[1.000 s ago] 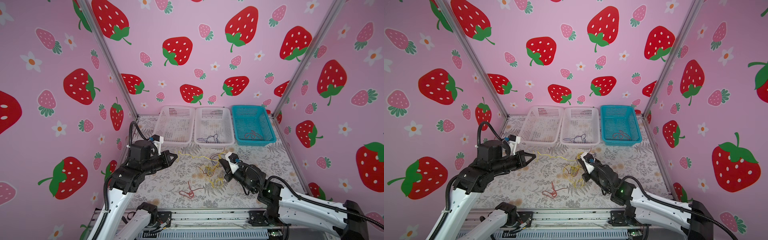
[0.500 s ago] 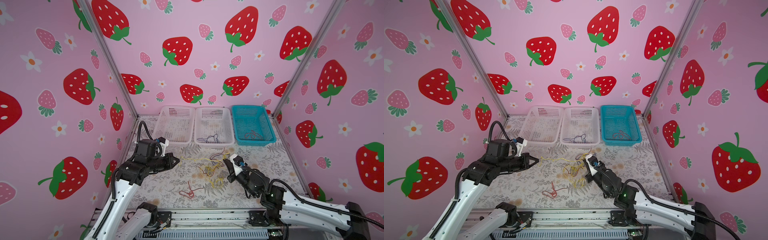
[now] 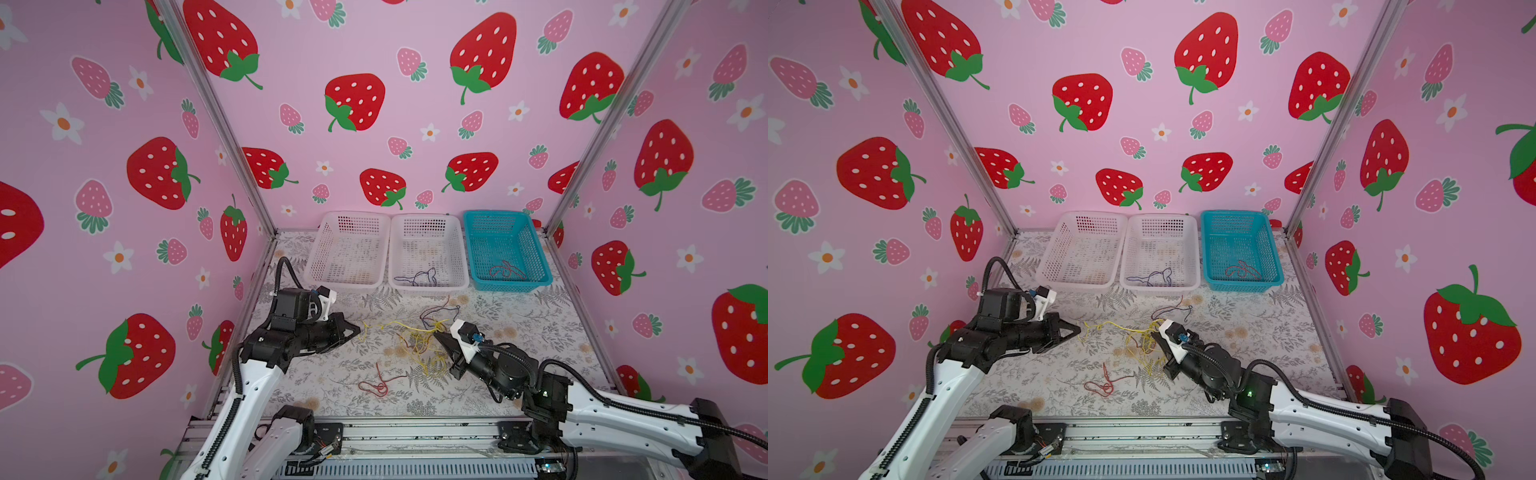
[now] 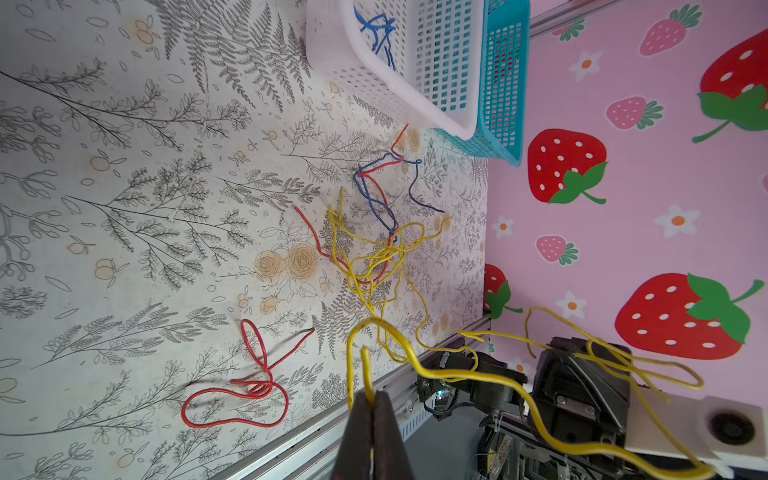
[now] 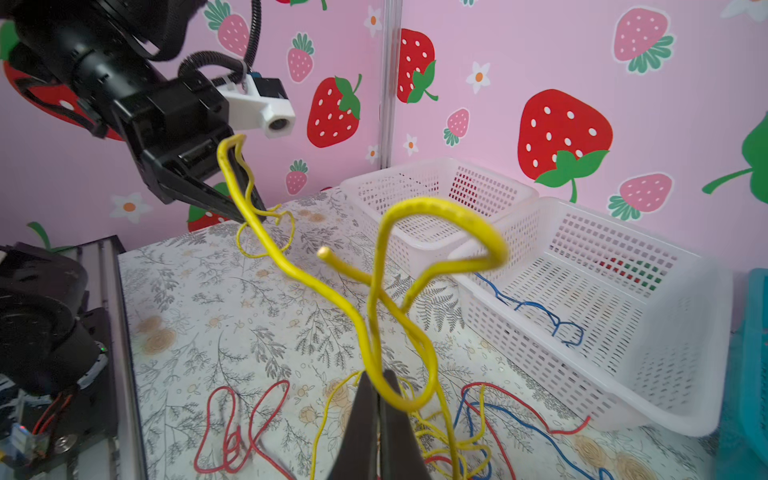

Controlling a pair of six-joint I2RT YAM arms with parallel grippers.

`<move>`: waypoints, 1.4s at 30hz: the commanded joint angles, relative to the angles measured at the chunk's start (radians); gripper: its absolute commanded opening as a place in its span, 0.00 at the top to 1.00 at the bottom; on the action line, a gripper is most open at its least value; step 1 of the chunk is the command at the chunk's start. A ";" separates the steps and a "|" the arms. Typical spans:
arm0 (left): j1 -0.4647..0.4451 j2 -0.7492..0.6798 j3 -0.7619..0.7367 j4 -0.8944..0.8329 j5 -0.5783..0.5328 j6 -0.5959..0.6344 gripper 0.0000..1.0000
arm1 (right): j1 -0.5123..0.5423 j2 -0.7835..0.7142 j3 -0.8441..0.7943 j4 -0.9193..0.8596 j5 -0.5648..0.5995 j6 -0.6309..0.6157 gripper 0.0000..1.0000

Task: Untangle the cables
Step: 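Pull the yellow wire with the right gripper away from the left gripper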

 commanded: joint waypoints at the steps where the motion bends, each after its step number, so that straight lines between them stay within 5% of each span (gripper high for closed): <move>1: -0.006 -0.021 -0.021 0.073 0.069 -0.042 1.00 | 0.009 0.004 0.045 0.037 -0.077 0.028 1.00; 14: -0.157 -0.009 -0.159 0.177 -0.015 -0.101 1.00 | 0.009 0.071 0.110 0.112 -0.099 0.000 1.00; 27: -0.223 0.035 -0.167 0.248 -0.031 -0.118 1.00 | 0.012 0.274 0.222 -0.041 -0.012 -0.011 1.00; 36: -0.224 0.052 -0.098 0.199 -0.015 -0.043 0.56 | 0.013 0.239 0.204 -0.060 0.034 -0.035 1.00; 42: -0.224 0.039 -0.059 0.187 -0.004 -0.015 0.48 | 0.013 0.221 0.188 -0.064 0.005 -0.036 1.00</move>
